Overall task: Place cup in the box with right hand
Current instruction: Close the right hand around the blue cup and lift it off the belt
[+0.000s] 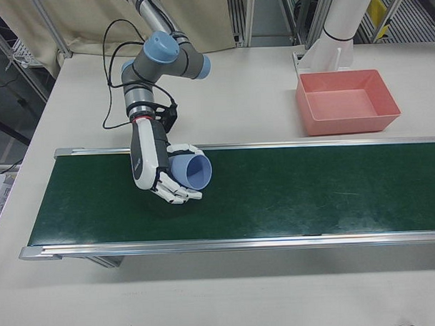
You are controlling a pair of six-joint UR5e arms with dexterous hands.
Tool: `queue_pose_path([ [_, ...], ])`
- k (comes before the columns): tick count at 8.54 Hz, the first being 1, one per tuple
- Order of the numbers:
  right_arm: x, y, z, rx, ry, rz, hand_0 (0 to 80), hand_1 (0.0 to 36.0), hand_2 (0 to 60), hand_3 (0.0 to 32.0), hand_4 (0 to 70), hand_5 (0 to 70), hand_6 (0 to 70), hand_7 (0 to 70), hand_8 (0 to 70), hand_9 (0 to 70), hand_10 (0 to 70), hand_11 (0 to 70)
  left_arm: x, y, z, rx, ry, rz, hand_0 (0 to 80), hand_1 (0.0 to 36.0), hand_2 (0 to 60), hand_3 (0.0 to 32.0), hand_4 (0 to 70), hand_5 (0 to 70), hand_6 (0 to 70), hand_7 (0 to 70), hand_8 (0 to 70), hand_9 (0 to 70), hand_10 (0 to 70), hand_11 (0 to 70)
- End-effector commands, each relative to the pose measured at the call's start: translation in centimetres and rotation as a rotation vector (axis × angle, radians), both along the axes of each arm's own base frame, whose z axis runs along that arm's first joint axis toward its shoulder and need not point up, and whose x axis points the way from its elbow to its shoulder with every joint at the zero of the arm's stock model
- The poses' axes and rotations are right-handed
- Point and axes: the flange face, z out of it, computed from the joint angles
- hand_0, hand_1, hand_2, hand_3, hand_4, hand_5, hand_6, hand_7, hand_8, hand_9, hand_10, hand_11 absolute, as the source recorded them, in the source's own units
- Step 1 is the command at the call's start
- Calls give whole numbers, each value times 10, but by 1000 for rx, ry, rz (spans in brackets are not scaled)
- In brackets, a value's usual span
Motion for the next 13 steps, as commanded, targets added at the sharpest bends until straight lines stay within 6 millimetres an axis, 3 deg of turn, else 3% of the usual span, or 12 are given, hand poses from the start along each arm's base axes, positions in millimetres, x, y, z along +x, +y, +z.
queue_pose_path([
  [1,12,13,-76,95,-44,11,455,338,600,0,410,170,400,700,700,700,558,700,0,0,0,0,0,0,0,0,0,0,0,0,0,0,0,0,0,0],
  [2,15,17,-99,118,-55,13,456,329,600,0,369,164,381,700,697,700,524,700,0,1,1,-1,0,0,0,0,0,0,0,0,0,0,0,0,0,0],
  [4,5,24,-133,183,-80,-11,461,318,600,0,362,156,362,700,662,700,483,687,0,0,0,0,0,0,0,0,0,0,0,0,0,0,0,0,0,0],
  [5,-22,41,-164,243,-97,-75,456,317,600,0,375,152,354,700,654,700,469,667,0,0,0,0,0,0,0,0,0,0,0,0,0,0,0,0,0,0],
  [7,-78,93,-221,303,-87,-153,448,313,600,0,375,144,338,700,632,700,435,617,0,0,0,0,0,0,0,0,0,0,0,0,0,0,0,0,0,0],
  [8,-116,120,-244,326,-117,-189,445,310,600,0,358,141,327,700,617,700,424,602,0,0,0,0,0,0,0,0,0,0,0,0,0,0,0,0,0,0],
  [9,-158,135,-282,397,-132,-226,450,309,600,0,365,137,320,700,595,700,412,585,0,0,0,0,0,0,0,0,0,0,0,0,0,0,0,0,0,0],
  [10,-196,157,-298,408,-123,-275,456,305,600,0,376,135,318,700,587,700,402,569,0,0,0,-1,0,0,0,0,0,0,0,0,0,0,0,0,0,0],
  [11,-228,183,-308,402,-131,-301,450,295,600,0,331,133,309,700,576,700,393,558,0,0,-1,0,0,0,0,0,0,0,0,0,0,0,0,0,0,0],
  [12,-257,210,-311,393,-132,-341,444,285,600,0,294,131,298,700,563,700,385,548,1,0,-1,0,0,2,0,0,0,0,0,0,0,0,0,0,0,0],
  [13,-273,226,-317,392,-131,-355,443,278,600,0,274,130,292,700,559,700,384,547,0,0,0,0,0,0,0,0,0,0,0,0,0,0,0,0,0,0],
])
